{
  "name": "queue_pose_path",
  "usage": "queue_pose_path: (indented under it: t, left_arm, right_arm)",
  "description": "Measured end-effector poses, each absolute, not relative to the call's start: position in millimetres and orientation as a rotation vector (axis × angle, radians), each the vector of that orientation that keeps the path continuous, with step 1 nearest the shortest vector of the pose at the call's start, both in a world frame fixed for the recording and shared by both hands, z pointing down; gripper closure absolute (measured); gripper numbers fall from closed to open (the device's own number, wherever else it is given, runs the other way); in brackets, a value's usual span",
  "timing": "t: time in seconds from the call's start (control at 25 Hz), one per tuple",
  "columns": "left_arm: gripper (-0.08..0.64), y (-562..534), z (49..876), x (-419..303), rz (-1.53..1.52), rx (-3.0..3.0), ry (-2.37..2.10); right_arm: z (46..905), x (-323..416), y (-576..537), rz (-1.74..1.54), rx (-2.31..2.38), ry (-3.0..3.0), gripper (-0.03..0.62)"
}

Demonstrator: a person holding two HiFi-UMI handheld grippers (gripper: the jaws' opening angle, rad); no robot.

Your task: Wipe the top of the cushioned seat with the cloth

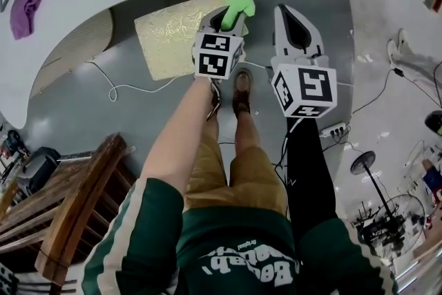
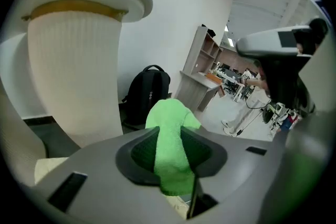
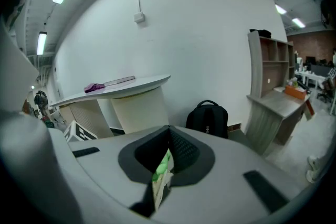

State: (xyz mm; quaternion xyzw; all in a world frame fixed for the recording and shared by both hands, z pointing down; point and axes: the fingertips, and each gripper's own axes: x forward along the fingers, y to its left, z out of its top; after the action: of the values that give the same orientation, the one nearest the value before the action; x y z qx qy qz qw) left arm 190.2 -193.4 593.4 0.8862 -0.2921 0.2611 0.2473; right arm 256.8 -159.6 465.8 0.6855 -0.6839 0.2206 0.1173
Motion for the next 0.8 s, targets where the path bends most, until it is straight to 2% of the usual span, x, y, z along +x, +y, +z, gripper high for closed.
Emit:
queue_pose_path:
  t: [0.16, 0.32, 0.8]
  left_arm:
    - [0.436, -202.5, 647.5, 187.8, 0.770, 2.264, -0.803]
    - [0.437, -207.3, 698.2, 146.3, 0.909, 2.092, -0.928]
    - [0.437, -227.3, 700.2, 87.0, 0.901, 2.063, -1.019]
  right_arm:
    - [478.5, 253.8, -163.9, 0.655, 1.981, -2.004, 0.584]
    - [494.1, 247.7, -156.8, 0.684, 1.944, -1.999, 0.584]
    - [502.4, 217.1, -165.1, 0.666, 1.865, -2.038, 0.584]
